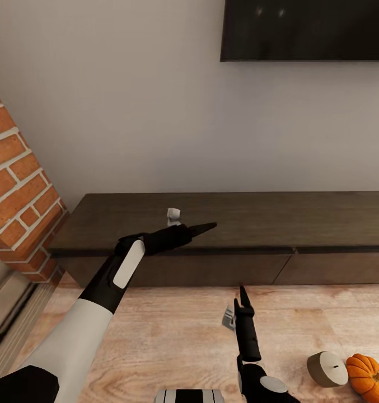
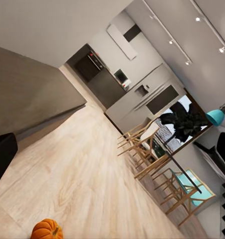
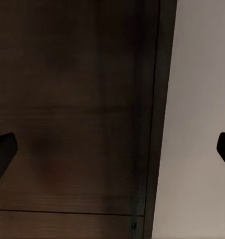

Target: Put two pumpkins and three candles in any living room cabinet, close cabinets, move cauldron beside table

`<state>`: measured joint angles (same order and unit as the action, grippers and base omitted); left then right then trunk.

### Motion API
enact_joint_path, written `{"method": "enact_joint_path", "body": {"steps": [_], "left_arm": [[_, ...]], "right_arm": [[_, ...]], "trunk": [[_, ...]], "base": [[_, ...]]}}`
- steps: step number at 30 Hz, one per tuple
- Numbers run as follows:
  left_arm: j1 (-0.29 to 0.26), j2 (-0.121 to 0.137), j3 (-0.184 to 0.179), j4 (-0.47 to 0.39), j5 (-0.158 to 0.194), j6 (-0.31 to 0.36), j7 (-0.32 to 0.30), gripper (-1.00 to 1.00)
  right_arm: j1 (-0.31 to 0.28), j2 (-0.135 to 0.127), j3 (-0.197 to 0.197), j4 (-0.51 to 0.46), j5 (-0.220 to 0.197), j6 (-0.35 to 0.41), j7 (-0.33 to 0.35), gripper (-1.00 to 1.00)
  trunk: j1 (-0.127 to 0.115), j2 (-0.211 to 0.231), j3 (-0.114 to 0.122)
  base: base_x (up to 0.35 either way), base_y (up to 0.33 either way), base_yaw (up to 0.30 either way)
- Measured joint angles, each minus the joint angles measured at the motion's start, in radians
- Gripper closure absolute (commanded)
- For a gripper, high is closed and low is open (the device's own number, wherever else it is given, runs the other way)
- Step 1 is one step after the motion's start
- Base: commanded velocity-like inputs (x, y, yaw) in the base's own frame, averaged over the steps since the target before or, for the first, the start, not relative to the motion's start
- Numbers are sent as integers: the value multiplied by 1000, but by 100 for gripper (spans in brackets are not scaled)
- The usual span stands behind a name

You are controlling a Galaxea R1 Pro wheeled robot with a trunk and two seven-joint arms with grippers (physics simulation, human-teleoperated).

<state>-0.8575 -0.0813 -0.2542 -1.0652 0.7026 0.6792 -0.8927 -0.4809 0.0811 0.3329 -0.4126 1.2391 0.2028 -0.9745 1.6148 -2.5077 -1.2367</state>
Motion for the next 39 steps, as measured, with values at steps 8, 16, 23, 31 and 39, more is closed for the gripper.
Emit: {"method": "enact_joint_path", "body": {"steps": [8,16,23,31,39], "left_arm": [[0,0,0,-1,0,0,0,-100],[0,0,0,-1,0,0,0,-100],[0,-1,-14,-1,0,0,0,-100],[0,-2,-18,-8,0,0,0,-100],[0,-1,-20,-21,0,0,1,-100]], "right_arm": [[-21,5,0,-1,-4,-72,23,-100],[-51,6,-2,0,-5,-93,26,-100],[-86,9,-3,12,-7,-88,31,-100],[-127,12,-7,25,-7,-86,31,-100],[-130,4,-10,28,-8,-96,24,-100]], "trunk": [[0,0,0],[0,0,0],[0,0,0],[0,0,0],[0,0,0]], "base": [[0,0,0],[0,0,0],[0,0,0],[0,0,0],[0,0,0]]}}
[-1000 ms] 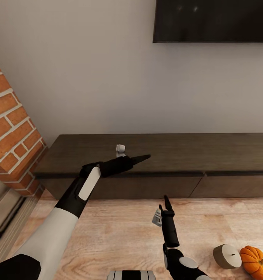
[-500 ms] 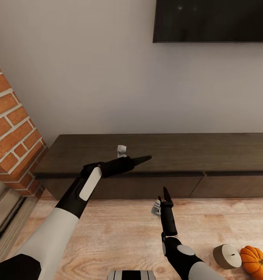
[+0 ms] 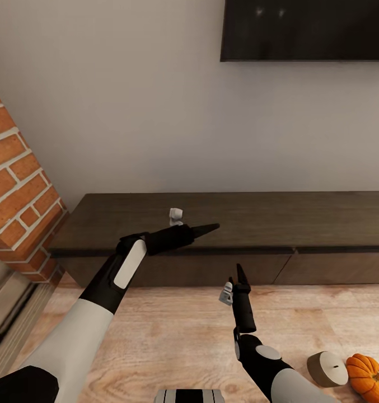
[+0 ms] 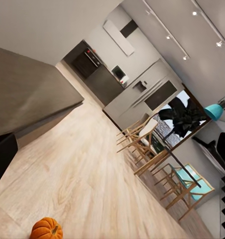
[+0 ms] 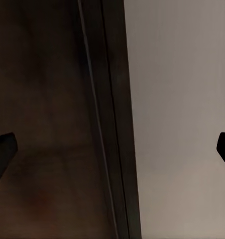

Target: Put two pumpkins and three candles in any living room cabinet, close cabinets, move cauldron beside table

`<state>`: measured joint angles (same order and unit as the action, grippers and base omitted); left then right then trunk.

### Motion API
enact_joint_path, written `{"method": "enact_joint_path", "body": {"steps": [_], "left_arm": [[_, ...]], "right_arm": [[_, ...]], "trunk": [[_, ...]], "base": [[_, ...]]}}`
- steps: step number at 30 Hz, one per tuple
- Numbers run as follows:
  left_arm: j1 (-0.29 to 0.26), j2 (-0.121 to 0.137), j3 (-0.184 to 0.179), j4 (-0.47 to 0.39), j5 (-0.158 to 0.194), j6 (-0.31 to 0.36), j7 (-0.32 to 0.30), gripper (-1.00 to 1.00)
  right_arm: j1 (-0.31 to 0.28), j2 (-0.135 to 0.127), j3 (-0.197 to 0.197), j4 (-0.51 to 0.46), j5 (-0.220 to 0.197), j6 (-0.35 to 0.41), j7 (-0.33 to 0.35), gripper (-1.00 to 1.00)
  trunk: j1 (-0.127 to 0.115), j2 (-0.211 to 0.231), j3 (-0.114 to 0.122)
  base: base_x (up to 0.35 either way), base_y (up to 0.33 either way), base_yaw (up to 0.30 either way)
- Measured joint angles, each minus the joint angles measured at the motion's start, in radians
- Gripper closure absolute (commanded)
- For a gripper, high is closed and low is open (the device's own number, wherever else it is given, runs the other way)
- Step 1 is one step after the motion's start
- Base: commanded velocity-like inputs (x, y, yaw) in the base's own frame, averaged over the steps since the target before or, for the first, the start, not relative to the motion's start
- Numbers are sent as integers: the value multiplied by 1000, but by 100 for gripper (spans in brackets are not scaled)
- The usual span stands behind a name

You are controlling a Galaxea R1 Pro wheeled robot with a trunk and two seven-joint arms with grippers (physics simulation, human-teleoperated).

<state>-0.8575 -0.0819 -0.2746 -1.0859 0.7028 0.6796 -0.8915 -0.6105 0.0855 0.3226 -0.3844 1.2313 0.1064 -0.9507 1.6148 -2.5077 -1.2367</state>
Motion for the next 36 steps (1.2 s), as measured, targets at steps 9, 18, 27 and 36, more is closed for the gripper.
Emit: {"method": "enact_joint_path", "body": {"steps": [9,18,27,36], "left_arm": [[0,0,0,0,0,0,-1,-100],[0,1,0,1,0,-1,-2,-100],[0,1,0,1,0,-3,-5,-100],[0,1,0,0,1,-2,-6,-100]], "right_arm": [[0,4,1,-1,1,8,0,-100],[0,11,3,1,2,98,0,-100],[1,11,4,2,4,105,1,-100],[2,12,4,2,6,101,5,-100]], "trunk": [[0,0,0],[0,0,0],[0,0,0],[0,0,0]], "base": [[0,0,0],[0,0,0],[144,0,0],[57,0,0]]}}
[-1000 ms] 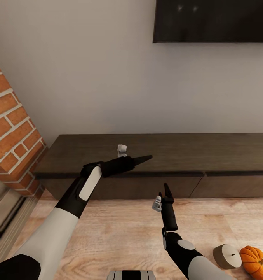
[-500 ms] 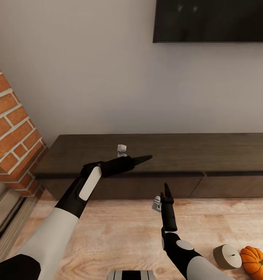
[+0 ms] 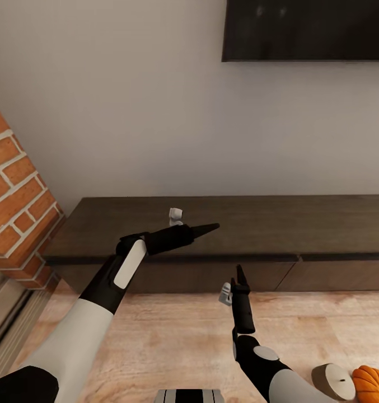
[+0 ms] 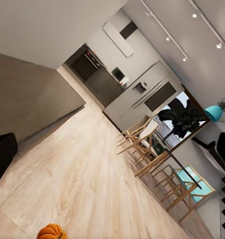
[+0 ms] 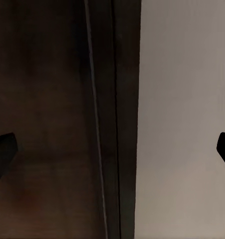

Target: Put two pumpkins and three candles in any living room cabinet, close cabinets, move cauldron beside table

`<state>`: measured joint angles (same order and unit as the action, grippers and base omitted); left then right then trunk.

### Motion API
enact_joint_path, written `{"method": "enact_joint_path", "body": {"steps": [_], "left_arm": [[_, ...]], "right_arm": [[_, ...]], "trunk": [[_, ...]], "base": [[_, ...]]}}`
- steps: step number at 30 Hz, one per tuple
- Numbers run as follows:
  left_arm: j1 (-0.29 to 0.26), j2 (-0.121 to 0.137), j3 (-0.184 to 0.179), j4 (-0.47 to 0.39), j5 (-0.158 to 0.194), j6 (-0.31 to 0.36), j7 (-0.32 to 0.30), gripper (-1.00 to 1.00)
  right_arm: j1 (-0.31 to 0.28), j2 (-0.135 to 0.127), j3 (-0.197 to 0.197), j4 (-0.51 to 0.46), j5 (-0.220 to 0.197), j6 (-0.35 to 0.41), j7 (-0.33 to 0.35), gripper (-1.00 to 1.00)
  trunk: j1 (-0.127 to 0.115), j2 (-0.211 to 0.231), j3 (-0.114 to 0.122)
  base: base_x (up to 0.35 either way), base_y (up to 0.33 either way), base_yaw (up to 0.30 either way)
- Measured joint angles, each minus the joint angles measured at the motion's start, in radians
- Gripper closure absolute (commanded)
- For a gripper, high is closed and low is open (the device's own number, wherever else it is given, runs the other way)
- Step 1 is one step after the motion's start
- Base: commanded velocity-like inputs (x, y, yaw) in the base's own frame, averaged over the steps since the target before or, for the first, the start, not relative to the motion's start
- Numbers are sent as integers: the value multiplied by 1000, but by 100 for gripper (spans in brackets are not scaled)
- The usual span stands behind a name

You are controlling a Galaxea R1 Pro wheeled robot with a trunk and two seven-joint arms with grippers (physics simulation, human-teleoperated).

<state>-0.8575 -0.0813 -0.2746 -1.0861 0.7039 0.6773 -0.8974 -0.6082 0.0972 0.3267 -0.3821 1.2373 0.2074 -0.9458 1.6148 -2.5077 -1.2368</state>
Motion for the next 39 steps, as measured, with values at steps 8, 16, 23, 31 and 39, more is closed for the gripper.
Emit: {"method": "enact_joint_path", "body": {"steps": [8,16,23,31,39], "left_arm": [[0,0,0,-1,0,-1,0,-100],[0,0,0,-1,0,-1,-1,-100],[1,1,0,-12,0,-1,-13,-100],[2,3,0,-16,0,-1,-15,-100],[2,7,0,-15,0,-1,-15,-100]], "right_arm": [[4,2,1,0,2,-1,2,-100],[5,18,2,0,-4,4,6,-100],[7,22,1,0,1,2,2,-100],[10,26,2,32,2,1,4,-100],[10,36,2,61,-1,3,4,-100]], "trunk": [[0,0,0],[0,0,0],[0,0,0],[0,0,0],[0,0,0]], "base": [[87,0,0],[33,0,0],[128,0,0],[4,0,0],[0,0,0]]}}
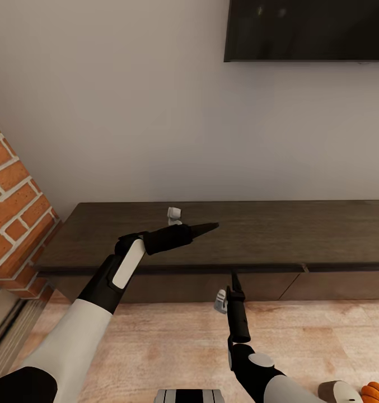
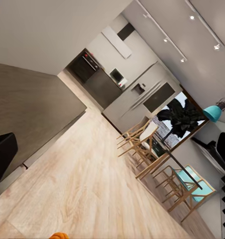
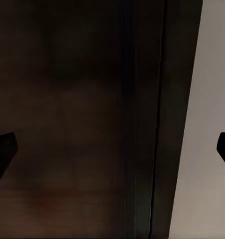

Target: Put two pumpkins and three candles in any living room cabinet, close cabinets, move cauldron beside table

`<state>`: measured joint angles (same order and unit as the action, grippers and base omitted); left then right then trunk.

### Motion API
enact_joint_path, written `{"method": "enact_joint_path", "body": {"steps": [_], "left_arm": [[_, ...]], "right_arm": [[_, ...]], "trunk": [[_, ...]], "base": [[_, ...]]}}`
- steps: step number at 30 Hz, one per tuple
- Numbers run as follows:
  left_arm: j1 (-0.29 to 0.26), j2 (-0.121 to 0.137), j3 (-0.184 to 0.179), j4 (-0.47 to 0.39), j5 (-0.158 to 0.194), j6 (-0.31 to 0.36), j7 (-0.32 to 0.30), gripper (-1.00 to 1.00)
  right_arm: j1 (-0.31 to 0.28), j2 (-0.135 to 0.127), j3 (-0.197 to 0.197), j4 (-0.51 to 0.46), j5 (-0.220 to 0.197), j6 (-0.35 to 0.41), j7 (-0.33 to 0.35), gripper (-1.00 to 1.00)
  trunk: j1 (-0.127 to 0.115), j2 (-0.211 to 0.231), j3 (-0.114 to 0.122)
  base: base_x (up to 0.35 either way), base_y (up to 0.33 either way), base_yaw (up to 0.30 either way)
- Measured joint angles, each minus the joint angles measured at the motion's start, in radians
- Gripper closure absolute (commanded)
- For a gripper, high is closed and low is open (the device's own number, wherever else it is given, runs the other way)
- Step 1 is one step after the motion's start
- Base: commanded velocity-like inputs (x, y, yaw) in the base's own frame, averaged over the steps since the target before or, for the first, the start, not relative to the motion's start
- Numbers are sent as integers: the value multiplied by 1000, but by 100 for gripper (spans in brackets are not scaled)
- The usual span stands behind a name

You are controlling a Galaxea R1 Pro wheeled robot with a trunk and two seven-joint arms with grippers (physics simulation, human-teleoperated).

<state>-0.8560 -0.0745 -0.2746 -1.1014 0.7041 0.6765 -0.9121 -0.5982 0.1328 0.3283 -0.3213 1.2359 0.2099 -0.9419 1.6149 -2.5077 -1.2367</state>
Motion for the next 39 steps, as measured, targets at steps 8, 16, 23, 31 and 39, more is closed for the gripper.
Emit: {"method": "enact_joint_path", "body": {"steps": [8,16,23,31,39], "left_arm": [[0,1,0,0,0,1,0,-100],[6,2,0,-1,0,0,-1,-100],[8,0,-1,-1,0,0,1,-100],[8,-2,-2,-1,0,0,1,-100],[8,-1,-1,-6,0,0,0,-100]], "right_arm": [[0,1,0,4,-4,0,-1,-100],[0,1,-1,5,0,1,-4,-100],[0,1,1,30,5,0,-7,-100],[0,1,2,33,5,0,-8,-100],[0,1,3,31,-2,-1,-9,-100]], "trunk": [[0,0,0],[0,0,0],[0,0,0],[1,-1,-12],[1,-1,-12]], "base": [[106,0,0],[58,0,0],[1,0,0],[0,0,0],[0,0,0]]}}
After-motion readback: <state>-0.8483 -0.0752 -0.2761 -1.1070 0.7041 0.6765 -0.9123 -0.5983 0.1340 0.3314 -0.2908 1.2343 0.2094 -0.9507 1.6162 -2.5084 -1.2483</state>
